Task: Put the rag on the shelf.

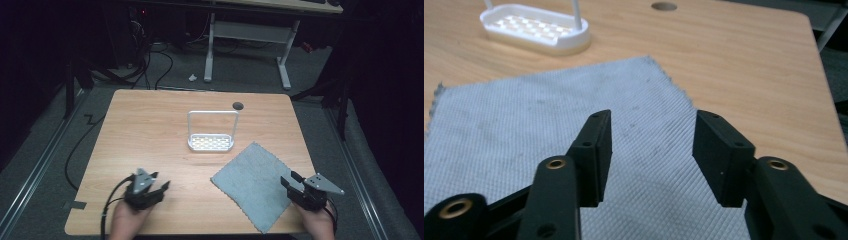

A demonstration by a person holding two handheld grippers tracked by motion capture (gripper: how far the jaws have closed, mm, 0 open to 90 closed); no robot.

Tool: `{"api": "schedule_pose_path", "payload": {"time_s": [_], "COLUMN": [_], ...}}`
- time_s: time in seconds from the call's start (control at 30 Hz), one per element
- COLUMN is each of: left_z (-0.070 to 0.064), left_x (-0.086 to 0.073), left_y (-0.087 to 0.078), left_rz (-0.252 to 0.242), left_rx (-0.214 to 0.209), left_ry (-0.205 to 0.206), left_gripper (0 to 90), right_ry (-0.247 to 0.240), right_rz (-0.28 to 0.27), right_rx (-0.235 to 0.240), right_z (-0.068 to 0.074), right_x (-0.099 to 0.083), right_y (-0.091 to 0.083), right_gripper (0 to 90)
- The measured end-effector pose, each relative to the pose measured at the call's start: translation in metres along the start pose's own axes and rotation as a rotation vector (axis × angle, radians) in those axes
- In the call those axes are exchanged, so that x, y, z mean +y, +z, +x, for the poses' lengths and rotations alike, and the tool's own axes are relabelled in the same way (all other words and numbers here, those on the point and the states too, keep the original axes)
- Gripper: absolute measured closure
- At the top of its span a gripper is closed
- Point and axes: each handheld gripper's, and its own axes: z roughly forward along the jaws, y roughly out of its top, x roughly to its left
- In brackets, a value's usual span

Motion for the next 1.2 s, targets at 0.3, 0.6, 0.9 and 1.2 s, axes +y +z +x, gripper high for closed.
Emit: {"api": "schedule_pose_path", "payload": {"time_s": [0.3,0.6,0.9,1.2], "left_z": [0.008,0.007,0.007,0.008], "left_x": [-0.008,-0.006,-0.004,-0.004], "left_y": [0.014,0.014,0.011,0.009], "left_rz": [0.001,-0.018,-0.030,-0.038], "left_rx": [-0.004,-0.012,-0.015,-0.037], "left_ry": [-0.028,-0.054,-0.053,-0.069], "left_gripper": [44.1,46.1,50.1,53.5], "right_ry": [-0.010,-0.058,-0.187,-0.270], "right_rz": [0.062,0.108,0.202,0.293], "right_rx": [0.017,0.059,0.179,0.208], "right_z": [0.004,0.011,0.047,0.064], "right_x": [-0.008,-0.007,-0.003,-0.009], "right_y": [0.014,0.008,0.020,0.036], "right_gripper": [48.0,87.5,90.0,90.0]}}
